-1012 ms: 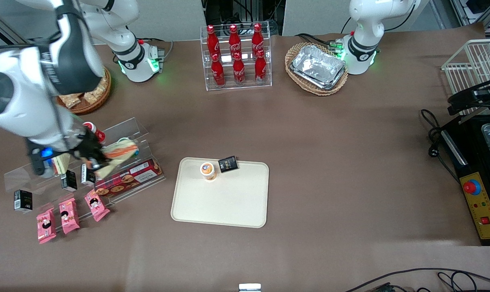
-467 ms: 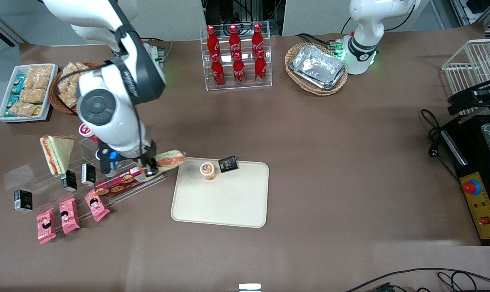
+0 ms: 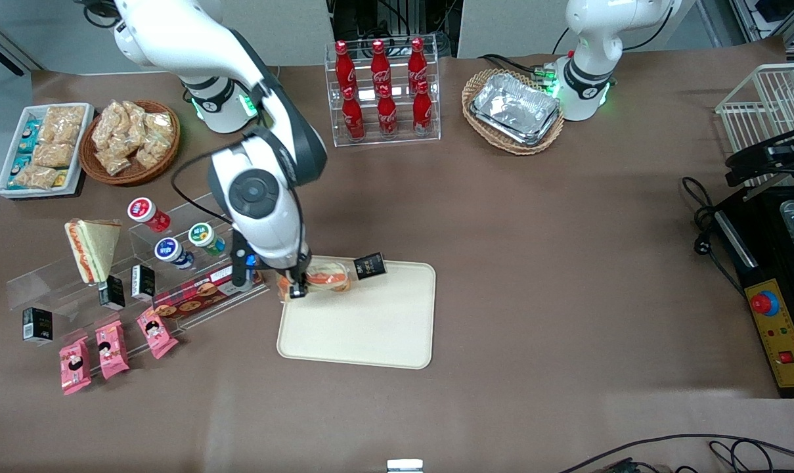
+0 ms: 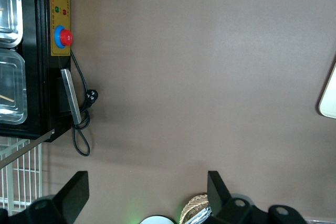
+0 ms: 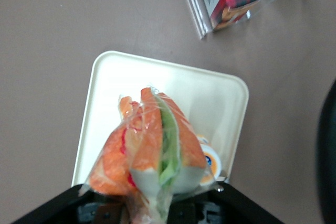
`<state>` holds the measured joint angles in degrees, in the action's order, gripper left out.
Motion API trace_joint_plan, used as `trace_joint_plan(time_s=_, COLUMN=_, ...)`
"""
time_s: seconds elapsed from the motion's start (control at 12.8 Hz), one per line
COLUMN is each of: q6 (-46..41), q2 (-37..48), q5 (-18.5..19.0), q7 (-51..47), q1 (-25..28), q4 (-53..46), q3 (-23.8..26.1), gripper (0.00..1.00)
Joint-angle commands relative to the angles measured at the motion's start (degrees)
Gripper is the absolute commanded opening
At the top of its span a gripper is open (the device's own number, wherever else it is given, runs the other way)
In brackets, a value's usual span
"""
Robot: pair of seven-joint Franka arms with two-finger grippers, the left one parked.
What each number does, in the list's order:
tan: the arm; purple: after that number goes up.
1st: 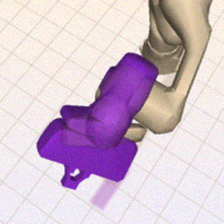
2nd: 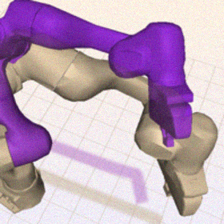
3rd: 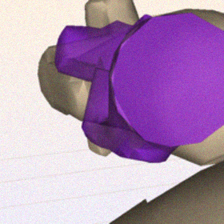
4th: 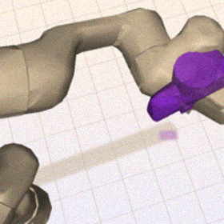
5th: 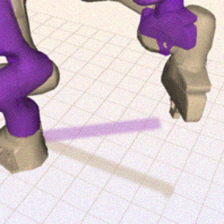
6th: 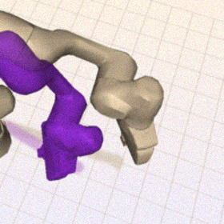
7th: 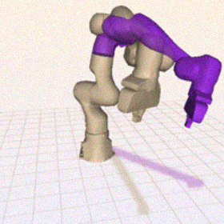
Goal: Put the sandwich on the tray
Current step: 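Lower the sandwich onto the tray and open the right gripper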
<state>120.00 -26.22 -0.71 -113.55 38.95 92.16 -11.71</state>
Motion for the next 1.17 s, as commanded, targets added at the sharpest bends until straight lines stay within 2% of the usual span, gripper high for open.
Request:
trace_joint_plan(time_s=0.0, q6=5.41, q2=-7.16, q5=0.01, q7=-4.39, q1=0.42, q4=-4.34, q3=-0.77, gripper=0.04)
trace_joint_plan(time_s=0.31, q6=6.64, q2=-15.95, q5=-1.91, q7=-4.74, q1=-0.54, q4=-13.05, q3=-0.77, gripper=0.05)
trace_joint_plan(time_s=0.54, q6=11.38, q2=-19.83, q5=-2.01, q7=-8.26, q1=-0.45, q4=-15.43, q3=-0.69, gripper=0.07)
trace_joint_plan(time_s=0.7, q6=12.8, q2=-22.11, q5=-3.49, q7=-8.78, q1=-0.45, q4=-17.09, q3=-0.6, gripper=0.07)
trace_joint_plan(time_s=0.93, q6=15.16, q2=-25.81, q5=-4.03, q7=-16.14, q1=-0.54, q4=-19.22, q3=-0.51, gripper=0.08)
trace_joint_plan(time_s=1.01, q6=16.31, q2=-26.25, q5=-4.12, q7=-17.39, q1=-0.63, q4=-19.22, q3=-0.51, gripper=0.09)
trace_joint_plan(time_s=1.09, q6=17.02, q2=-26.6, q5=-4.82, q7=-17.4, q1=-1.06, q4=-19.22, q3=-0.51, gripper=0.17)
